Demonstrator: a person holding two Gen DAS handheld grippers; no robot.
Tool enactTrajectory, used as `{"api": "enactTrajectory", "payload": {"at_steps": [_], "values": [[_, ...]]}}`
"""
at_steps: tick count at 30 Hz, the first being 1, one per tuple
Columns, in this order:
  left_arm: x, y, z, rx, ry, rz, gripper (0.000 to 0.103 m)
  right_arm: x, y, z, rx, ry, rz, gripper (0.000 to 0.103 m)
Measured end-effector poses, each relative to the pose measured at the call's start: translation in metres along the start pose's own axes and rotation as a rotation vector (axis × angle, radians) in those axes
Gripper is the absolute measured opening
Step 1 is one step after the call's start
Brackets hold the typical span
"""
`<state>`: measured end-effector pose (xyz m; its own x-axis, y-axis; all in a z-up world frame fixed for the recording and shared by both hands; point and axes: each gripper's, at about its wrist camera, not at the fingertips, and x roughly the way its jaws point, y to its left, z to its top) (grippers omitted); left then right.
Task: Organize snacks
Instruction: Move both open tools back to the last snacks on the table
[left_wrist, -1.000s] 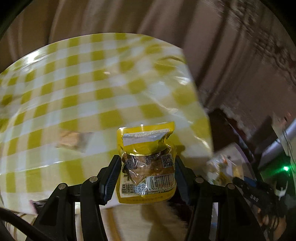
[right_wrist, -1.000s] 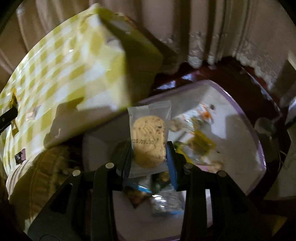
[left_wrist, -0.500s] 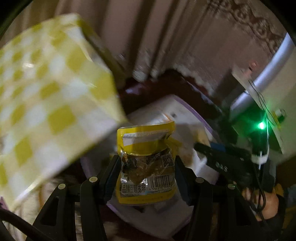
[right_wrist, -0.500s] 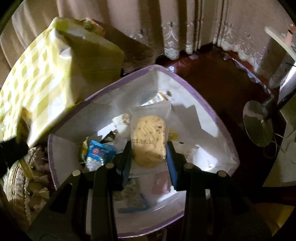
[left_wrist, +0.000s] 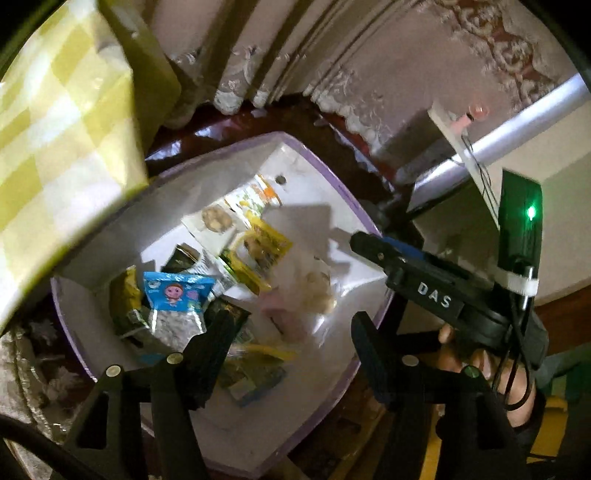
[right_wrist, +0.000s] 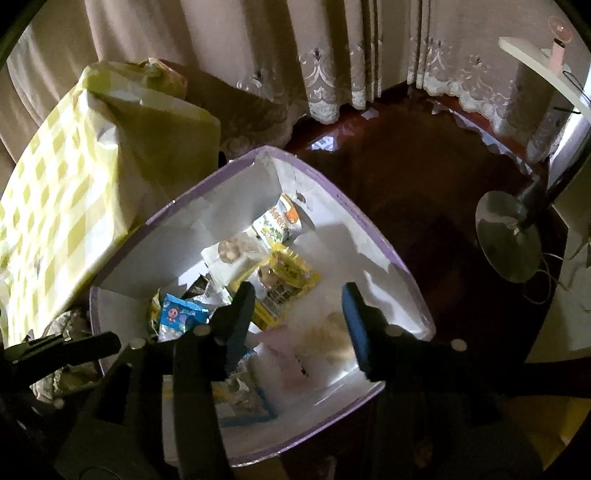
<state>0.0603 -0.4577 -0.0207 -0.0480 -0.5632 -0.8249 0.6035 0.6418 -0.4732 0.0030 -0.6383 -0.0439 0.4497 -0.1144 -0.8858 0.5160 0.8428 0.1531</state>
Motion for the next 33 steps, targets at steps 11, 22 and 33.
{"api": "enactTrajectory", "payload": {"at_steps": [11, 22, 33], "values": [[-0.036, 0.024, -0.001, -0.052, -0.105, 0.047, 0.067, -0.006, 0.027, 0.005, -0.041, -0.003, 0.021, 0.058], [-0.097, 0.076, -0.018, -0.165, -0.261, 0.133, 0.067, -0.012, 0.100, 0.005, -0.162, 0.003, 0.087, 0.060], [-0.160, 0.152, -0.078, -0.358, -0.359, 0.234, 0.067, -0.014, 0.210, -0.020, -0.356, 0.051, 0.213, 0.063]]}}
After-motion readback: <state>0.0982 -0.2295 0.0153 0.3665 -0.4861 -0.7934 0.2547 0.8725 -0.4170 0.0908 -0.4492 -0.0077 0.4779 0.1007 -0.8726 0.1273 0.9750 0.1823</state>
